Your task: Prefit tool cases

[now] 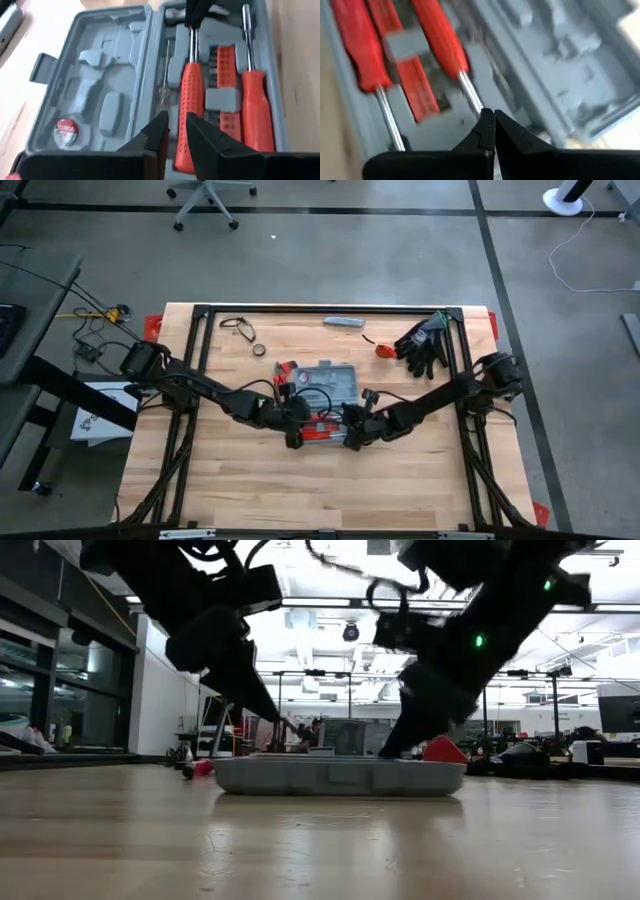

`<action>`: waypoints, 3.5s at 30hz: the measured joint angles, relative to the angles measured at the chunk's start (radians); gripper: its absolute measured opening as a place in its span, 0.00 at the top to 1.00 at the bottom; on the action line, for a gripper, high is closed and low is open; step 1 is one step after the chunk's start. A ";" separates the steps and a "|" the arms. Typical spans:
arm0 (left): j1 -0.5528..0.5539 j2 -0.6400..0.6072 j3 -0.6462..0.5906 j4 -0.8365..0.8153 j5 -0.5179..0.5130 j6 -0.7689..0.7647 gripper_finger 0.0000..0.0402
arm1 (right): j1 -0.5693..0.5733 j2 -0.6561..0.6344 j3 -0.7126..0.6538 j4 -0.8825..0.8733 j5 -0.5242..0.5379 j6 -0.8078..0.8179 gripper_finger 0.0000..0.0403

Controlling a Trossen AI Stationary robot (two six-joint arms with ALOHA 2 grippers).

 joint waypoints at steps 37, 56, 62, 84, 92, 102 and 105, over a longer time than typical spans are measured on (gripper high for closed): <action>0.112 0.202 -0.002 0.258 0.252 0.052 0.85 | -0.029 0.024 0.004 0.103 -0.108 -0.037 1.00; 0.095 -0.155 -0.007 0.064 0.079 0.214 0.85 | 0.001 -0.244 0.004 -0.103 0.097 -0.137 1.00; 0.111 -0.224 -0.007 -0.119 -0.052 0.215 0.85 | 0.001 -0.306 0.004 -0.185 0.136 -0.135 1.00; 0.243 -0.224 -0.313 0.161 0.037 0.006 0.85 | 0.053 -0.313 0.004 -0.258 0.232 -0.001 1.00; 0.236 -0.224 -0.335 0.180 0.050 -0.020 0.85 | 0.053 -0.175 0.003 -0.228 0.221 0.049 1.00; 0.222 -0.224 -0.335 0.209 0.050 -0.019 0.85 | 0.047 -0.140 0.003 -0.140 0.220 -0.003 1.00; 0.222 -0.224 -0.335 0.208 0.050 -0.024 0.85 | 0.037 -0.142 0.003 -0.089 0.200 -0.031 1.00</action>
